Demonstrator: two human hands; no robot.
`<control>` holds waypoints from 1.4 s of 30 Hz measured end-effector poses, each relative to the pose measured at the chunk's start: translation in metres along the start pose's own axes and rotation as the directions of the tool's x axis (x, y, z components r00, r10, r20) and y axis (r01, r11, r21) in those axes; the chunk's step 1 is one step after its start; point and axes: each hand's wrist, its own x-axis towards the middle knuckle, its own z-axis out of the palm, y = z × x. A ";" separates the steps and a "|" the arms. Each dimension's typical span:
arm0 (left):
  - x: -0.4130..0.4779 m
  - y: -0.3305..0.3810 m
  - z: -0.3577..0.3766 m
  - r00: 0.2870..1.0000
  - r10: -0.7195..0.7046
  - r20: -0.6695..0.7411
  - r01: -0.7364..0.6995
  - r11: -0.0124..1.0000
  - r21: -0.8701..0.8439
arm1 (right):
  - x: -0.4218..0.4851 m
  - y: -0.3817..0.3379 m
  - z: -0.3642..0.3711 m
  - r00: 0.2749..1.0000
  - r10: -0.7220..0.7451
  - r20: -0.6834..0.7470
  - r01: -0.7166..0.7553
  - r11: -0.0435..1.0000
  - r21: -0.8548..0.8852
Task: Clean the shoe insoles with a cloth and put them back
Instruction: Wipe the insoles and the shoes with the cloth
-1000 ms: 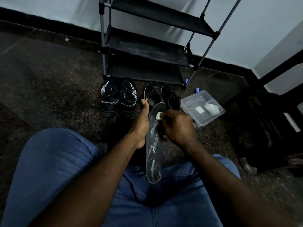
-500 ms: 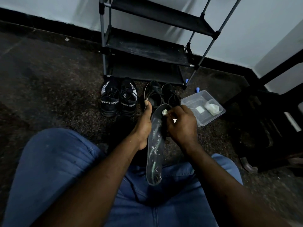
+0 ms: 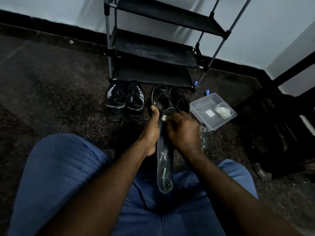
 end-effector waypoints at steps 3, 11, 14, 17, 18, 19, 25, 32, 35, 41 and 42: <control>0.004 0.001 -0.009 0.999 -0.003 -0.042 0.003 1.000 0.006 | -0.013 -0.008 0.003 0.988 -0.146 0.050 0.144 0.988 0.048; 0.007 -0.001 0.000 1.000 -0.024 -0.004 0.024 0.999 -0.045 | 0.000 0.021 -0.007 0.998 0.011 0.063 -0.005 0.995 -0.095; 0.008 -0.003 -0.002 1.000 -0.010 -0.015 0.009 1.000 -0.025 | -0.008 0.014 -0.007 0.996 0.017 0.082 -0.009 0.994 -0.105; 0.009 0.000 -0.003 0.999 0.003 -0.054 -0.004 1.000 -0.017 | -0.016 -0.001 -0.001 0.994 -0.003 0.110 0.005 1.000 -0.017; 0.010 0.000 -0.005 0.998 0.002 -0.060 -0.003 1.000 -0.017 | -0.015 -0.005 0.001 0.994 -0.008 0.110 0.007 1.000 0.012; 0.010 0.000 -0.005 0.998 0.000 -0.065 -0.001 1.000 -0.011 | -0.012 -0.007 0.002 0.995 -0.004 0.099 0.000 0.999 0.037; 0.000 -0.006 -0.002 0.997 0.022 -0.073 -0.019 0.999 0.037 | -0.001 -0.011 0.004 0.996 0.086 0.028 -0.089 0.990 0.113; 0.007 0.000 -0.004 0.998 0.004 -0.064 -0.007 0.999 -0.048 | -0.007 0.010 -0.002 0.985 -0.092 0.145 0.103 0.993 -0.066; 0.007 -0.002 -0.004 1.000 0.002 -0.025 -0.003 1.000 -0.027 | 0.003 0.024 -0.009 0.997 0.020 0.079 -0.013 0.995 -0.098; 0.006 -0.002 -0.002 0.997 -0.019 -0.072 0.021 1.000 0.022 | -0.018 0.009 -0.008 0.991 0.000 0.137 0.009 0.998 -0.067; 0.006 -0.001 -0.004 0.995 -0.018 -0.097 0.021 0.999 0.033 | -0.022 0.004 -0.004 0.987 -0.022 0.158 0.028 0.999 -0.038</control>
